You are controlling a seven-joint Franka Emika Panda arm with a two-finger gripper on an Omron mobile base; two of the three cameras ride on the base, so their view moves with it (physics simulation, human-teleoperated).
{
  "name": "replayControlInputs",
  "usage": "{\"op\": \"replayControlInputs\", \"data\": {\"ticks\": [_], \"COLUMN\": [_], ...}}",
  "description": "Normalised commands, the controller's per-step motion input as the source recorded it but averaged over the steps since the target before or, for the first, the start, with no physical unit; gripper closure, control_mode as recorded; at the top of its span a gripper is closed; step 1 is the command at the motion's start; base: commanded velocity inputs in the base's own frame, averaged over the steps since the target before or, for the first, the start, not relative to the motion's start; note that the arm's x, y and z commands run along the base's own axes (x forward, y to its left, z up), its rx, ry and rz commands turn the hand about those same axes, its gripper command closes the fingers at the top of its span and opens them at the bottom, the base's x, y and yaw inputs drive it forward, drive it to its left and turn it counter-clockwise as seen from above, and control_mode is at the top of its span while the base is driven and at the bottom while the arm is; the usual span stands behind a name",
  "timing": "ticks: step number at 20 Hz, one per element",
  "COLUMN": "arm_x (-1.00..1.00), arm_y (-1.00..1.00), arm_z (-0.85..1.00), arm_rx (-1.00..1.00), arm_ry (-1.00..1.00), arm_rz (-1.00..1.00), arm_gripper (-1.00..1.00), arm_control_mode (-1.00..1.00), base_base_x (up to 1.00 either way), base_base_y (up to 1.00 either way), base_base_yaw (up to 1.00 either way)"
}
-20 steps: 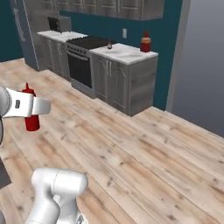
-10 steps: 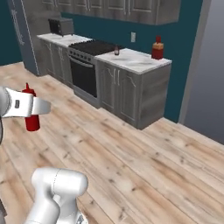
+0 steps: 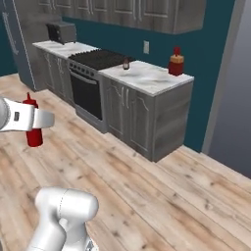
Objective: Take 2 condiments from the cabinet and move them on the counter near the stove.Make sure the condiments are lined up with each other, next to each other.
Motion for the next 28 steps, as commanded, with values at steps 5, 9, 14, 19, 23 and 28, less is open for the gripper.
{"op": "replayControlInputs", "data": {"ticks": [5,9,14,19,23,28], "arm_x": [0.00,0.00,0.00,0.00,0.00,0.00], "arm_y": [0.00,0.00,0.00,0.00,0.00,0.00], "arm_z": [0.00,0.00,0.00,0.00,0.00,0.00], "arm_rx": [0.00,0.00,0.00,0.00,0.00,0.00], "arm_ry": [0.00,0.00,0.00,0.00,0.00,0.00], "arm_rz": [0.00,0.00,0.00,0.00,0.00,0.00], "arm_gripper": [1.00,1.00,1.00,1.00,1.00,1.00], "arm_control_mode": [1.00,1.00,1.00,1.00,1.00,1.00], "base_base_x": [1.00,1.00,1.00,1.00,1.00,1.00], "base_base_y": [-0.16,-0.01,0.03,0.26,0.59,0.67], "base_base_yaw": [0.08,0.08,0.02,0.00,-0.11,-0.18]}}
